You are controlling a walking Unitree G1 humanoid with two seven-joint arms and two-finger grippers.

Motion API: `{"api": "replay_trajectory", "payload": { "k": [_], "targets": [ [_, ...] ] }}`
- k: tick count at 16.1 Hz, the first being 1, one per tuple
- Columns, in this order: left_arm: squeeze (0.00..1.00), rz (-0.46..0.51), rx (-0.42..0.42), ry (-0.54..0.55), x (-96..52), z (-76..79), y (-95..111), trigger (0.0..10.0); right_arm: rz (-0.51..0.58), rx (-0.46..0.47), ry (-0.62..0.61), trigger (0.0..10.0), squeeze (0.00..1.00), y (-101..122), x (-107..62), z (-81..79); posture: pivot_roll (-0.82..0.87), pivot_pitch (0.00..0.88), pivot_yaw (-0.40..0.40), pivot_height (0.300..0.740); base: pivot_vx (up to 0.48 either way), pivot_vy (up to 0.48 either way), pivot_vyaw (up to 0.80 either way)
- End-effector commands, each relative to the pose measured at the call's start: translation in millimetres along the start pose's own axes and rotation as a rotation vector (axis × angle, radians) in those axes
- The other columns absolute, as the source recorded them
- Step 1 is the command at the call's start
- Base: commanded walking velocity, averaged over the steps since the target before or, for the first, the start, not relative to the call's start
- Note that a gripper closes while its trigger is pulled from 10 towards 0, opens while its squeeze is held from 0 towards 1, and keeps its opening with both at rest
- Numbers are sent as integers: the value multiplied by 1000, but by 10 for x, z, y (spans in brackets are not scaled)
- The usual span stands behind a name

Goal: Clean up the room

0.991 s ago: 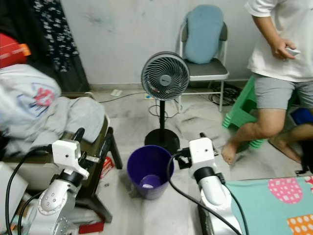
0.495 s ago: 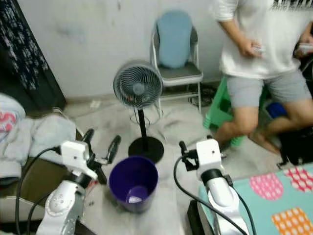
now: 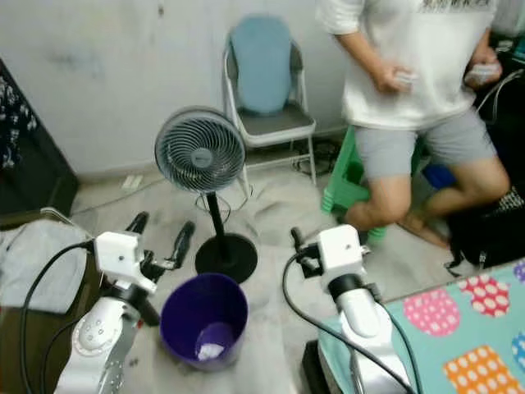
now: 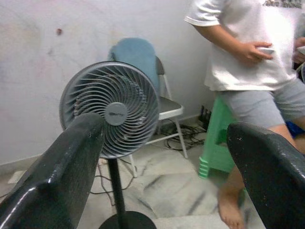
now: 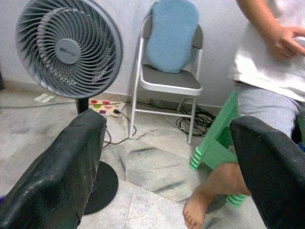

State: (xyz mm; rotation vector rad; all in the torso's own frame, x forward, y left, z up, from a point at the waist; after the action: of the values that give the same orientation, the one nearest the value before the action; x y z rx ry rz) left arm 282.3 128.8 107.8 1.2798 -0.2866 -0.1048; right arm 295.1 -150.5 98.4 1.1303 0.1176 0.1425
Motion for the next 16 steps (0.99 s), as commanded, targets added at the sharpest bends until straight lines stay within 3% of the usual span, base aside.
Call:
{"api": "replay_trajectory", "payload": {
  "k": [1,12,16],
  "targets": [
    [0,-6,38,42,-62,-147,24,10000,44,3,27,10000,0,117,49,-102,31,31,35,740,0,0,800],
    [0,-13,46,25,-47,-74,-4,10000,45,2,34,10000,0,96,61,-128,32,21,26,740,0,0,800],
    [0,-18,40,-15,-47,-20,-16,10000,41,12,31,10000,0,84,60,-132,26,21,30,740,0,0,111]
  ]
}}
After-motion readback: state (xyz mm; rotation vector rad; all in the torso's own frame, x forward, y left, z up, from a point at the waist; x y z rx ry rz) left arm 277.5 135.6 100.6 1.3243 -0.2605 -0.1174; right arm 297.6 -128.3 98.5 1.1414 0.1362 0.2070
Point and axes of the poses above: a point about 5 cm out from each wrist's last joint towards the gripper, its own x axis pointing out of the wrist towards the gripper, its own y axis along the axis of the wrist's last joint, z = x × y, the point moved 3 cm from there along x, pointing out of the wrist towards the gripper, and after that the axes turned 14 degrees about -x, right-handed, at the moved point
